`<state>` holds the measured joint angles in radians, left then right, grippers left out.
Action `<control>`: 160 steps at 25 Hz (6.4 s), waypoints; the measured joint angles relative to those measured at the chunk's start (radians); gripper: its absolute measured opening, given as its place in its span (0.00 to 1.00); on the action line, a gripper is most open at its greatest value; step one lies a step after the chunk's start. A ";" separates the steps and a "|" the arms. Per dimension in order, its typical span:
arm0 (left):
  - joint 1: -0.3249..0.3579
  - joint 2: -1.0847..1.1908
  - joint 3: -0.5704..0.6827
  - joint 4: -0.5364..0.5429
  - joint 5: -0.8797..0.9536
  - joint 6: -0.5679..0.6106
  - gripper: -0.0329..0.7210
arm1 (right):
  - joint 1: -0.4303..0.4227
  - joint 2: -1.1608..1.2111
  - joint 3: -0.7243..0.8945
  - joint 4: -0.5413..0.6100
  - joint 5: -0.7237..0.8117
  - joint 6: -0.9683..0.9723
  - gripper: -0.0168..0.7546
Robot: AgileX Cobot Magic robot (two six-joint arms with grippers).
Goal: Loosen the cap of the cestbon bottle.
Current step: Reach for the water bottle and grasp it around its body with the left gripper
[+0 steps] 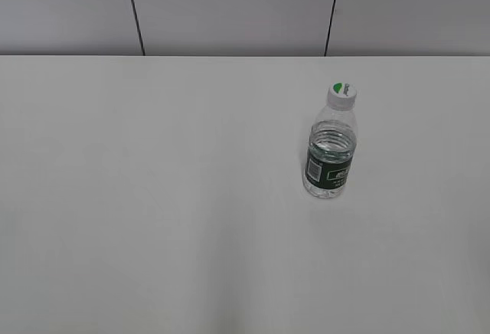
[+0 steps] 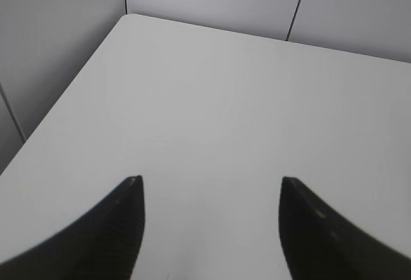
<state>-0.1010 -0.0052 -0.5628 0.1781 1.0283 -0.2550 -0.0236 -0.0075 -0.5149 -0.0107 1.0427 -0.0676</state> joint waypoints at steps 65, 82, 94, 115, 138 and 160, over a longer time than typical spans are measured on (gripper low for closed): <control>-0.099 2.169 -0.396 0.983 -2.118 -0.181 0.69 | 0.000 0.000 0.000 0.000 0.000 0.000 0.71; -0.171 2.198 -0.456 0.967 -2.190 -0.188 0.67 | 0.000 0.000 0.000 0.000 0.000 0.000 0.71; -0.248 2.248 -0.582 0.949 -2.178 -0.281 0.81 | 0.000 0.000 0.000 0.000 0.000 0.000 0.71; -0.428 2.377 -0.713 0.913 -2.072 -0.305 0.84 | 0.000 0.000 0.000 0.000 0.000 0.000 0.71; -0.514 2.488 -0.887 0.845 -2.048 -0.356 0.84 | 0.000 0.000 0.000 0.000 -0.001 0.000 0.71; -0.516 2.488 -0.890 0.877 -2.045 -0.352 0.74 | 0.000 0.000 0.000 0.001 -0.001 0.000 0.71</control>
<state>-0.6173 2.4832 -1.4533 1.0548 -1.0163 -0.6073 -0.0236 -0.0075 -0.5149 -0.0095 1.0419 -0.0676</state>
